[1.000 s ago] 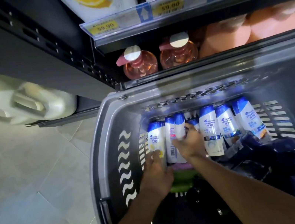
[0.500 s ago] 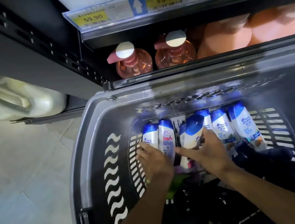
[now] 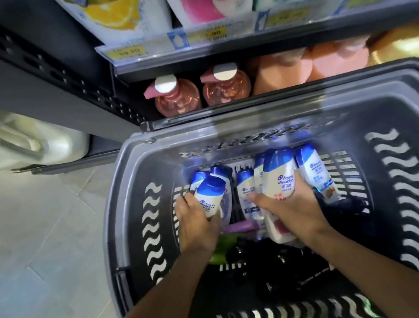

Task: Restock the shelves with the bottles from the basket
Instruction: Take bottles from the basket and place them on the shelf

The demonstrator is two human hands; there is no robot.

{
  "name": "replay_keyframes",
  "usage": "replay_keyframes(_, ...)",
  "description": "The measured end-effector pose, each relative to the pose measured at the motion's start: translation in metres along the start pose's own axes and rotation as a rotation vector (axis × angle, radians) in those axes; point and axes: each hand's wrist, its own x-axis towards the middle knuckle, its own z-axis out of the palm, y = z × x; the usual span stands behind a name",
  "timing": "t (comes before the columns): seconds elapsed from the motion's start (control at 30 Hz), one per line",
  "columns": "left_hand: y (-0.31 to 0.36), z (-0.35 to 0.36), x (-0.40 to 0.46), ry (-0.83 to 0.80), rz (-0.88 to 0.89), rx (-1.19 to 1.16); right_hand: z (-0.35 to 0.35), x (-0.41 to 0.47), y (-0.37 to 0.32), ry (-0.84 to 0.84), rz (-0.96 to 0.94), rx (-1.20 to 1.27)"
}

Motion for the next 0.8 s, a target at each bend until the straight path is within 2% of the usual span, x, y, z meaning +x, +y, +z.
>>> replay_keyframes(0.17,0.036,-0.072,-0.047,0.002,0.099,-0.127,-0.020,-0.057,-0.061,-0.077,-0.014,-0.008)
replay_keyframes(0.47,0.106,-0.248,-0.171,-0.257,-0.030,-0.631,-0.046,-0.208,-0.201,-0.225,-0.019,0.056)
replay_keyframes(0.57,0.127,-0.317,-0.209,-0.360,0.015,-0.710,-0.053,-0.262,-0.253,-0.223,-0.002,0.043)
replay_keyframes(0.8,0.149,-0.460,-0.298,-0.489,0.018,-0.904,-0.062,-0.384,-0.354,-0.258,0.015,0.106)
